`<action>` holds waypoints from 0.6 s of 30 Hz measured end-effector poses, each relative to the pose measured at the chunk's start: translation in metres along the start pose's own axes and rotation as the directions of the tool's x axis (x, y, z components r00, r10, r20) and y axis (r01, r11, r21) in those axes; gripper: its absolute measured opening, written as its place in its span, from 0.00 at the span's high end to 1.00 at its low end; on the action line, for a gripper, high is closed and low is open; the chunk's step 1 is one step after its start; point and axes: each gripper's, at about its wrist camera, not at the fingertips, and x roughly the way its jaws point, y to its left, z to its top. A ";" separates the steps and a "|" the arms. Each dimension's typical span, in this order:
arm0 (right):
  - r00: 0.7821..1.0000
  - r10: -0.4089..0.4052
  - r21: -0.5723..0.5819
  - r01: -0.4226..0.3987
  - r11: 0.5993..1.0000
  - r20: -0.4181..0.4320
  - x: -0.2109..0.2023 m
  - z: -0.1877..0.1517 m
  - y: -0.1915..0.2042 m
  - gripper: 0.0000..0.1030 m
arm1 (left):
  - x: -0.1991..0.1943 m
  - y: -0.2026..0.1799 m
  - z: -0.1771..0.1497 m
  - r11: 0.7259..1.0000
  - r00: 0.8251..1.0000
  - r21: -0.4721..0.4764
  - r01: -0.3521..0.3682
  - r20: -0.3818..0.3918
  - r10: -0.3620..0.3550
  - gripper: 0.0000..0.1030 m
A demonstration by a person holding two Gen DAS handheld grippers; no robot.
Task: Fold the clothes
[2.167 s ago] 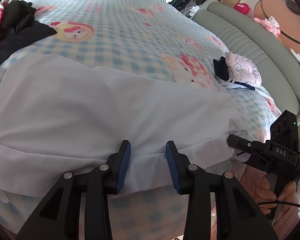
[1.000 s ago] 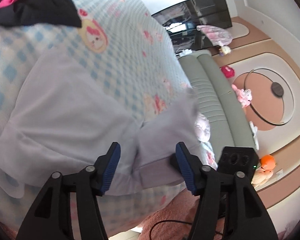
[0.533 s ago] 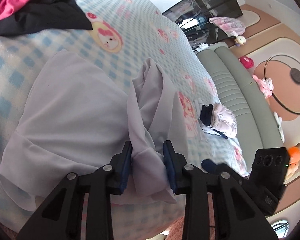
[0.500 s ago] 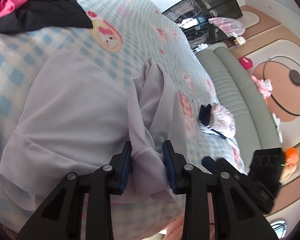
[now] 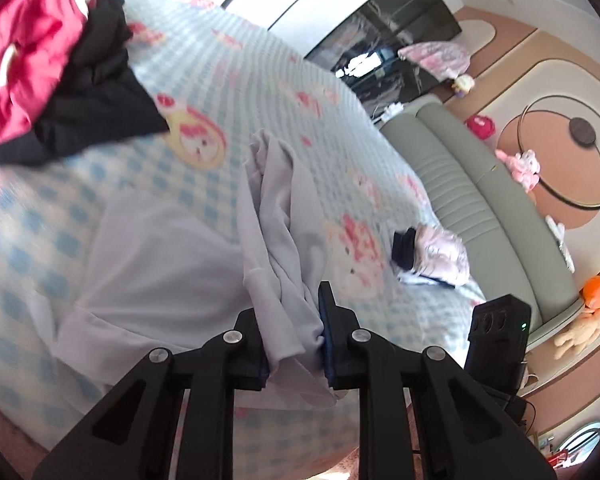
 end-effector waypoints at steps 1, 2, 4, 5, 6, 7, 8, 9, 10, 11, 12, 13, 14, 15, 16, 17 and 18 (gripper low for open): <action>1.000 0.007 -0.008 -0.007 1.000 0.001 -0.001 0.000 0.004 0.55 | -0.006 -0.001 0.005 1.000 1.000 0.003 -0.003 0.013 0.003 0.81; 1.000 0.013 -0.017 -0.013 1.000 0.003 -0.003 0.001 0.007 0.55 | -0.010 -0.004 0.009 1.000 1.000 0.007 -0.004 0.025 0.004 0.81; 1.000 0.028 -0.033 -0.028 0.999 -0.002 -0.001 0.002 0.015 0.55 | -0.013 0.000 0.015 1.000 0.999 -0.007 -0.014 0.038 0.014 0.81; 0.999 0.032 -0.039 -0.032 0.999 -0.002 0.000 0.003 0.019 0.55 | -0.013 0.005 0.016 1.000 0.999 -0.018 -0.021 0.040 0.022 0.81; 0.999 0.035 -0.047 -0.035 0.998 -0.002 0.001 0.004 0.023 0.54 | -0.009 0.012 0.016 0.999 1.000 -0.040 -0.010 0.019 0.011 0.81; 0.999 0.034 -0.060 -0.034 0.998 -0.002 0.001 0.004 0.027 0.54 | -0.004 0.020 0.015 0.998 1.000 -0.064 0.002 -0.006 -0.002 0.80; 0.999 0.032 -0.075 -0.032 0.997 -0.003 0.000 0.003 0.031 0.54 | 0.001 0.026 0.014 0.997 1.000 -0.082 -0.003 -0.027 0.001 0.80; 1.000 0.030 -0.090 -0.030 0.995 -0.003 0.000 0.003 0.034 0.53 | 0.007 0.031 0.012 0.995 0.999 -0.099 -0.011 -0.048 0.006 0.80; 1.000 0.025 -0.100 -0.026 0.995 -0.009 0.001 0.001 0.036 0.52 | 0.013 0.037 0.010 0.993 0.998 -0.116 -0.019 -0.068 0.011 0.80; 1.000 0.020 -0.108 -0.022 0.994 -0.016 0.002 0.000 0.037 0.50 | 0.015 0.035 0.010 0.994 0.998 -0.108 -0.018 -0.068 0.011 0.80; 1.000 0.015 -0.116 -0.018 0.993 -0.024 0.003 -0.002 0.039 0.50 | 0.015 0.032 0.010 0.995 0.998 -0.097 -0.016 -0.064 0.010 0.80; 0.999 0.010 -0.123 -0.014 0.992 -0.031 0.004 -0.004 0.040 0.50 | 0.016 0.029 0.011 0.996 0.998 -0.085 -0.014 -0.060 0.009 0.80; 0.999 0.001 -0.124 -0.005 0.992 -0.035 0.005 -0.007 0.040 0.50 | 0.016 0.027 0.013 0.997 0.999 -0.080 -0.010 -0.052 0.006 0.80; 0.999 -0.002 -0.120 -0.003 0.993 -0.039 0.004 -0.009 0.038 0.50 | 0.015 0.025 0.015 0.997 0.999 -0.075 -0.006 -0.043 0.002 0.80; 0.999 0.008 -0.117 -0.013 0.993 -0.045 0.003 -0.011 0.037 0.50 | 0.017 0.024 0.017 0.997 0.999 -0.071 -0.005 -0.045 0.002 0.80; 0.999 0.017 -0.126 -0.024 0.992 -0.052 0.003 -0.013 0.038 0.50 | 0.018 0.022 0.019 0.998 0.999 -0.066 -0.005 -0.048 0.002 0.80; 0.998 0.024 -0.141 -0.032 0.989 -0.058 0.002 -0.015 0.040 0.50 | 0.020 0.021 0.021 0.998 0.999 -0.062 -0.005 -0.051 0.002 0.80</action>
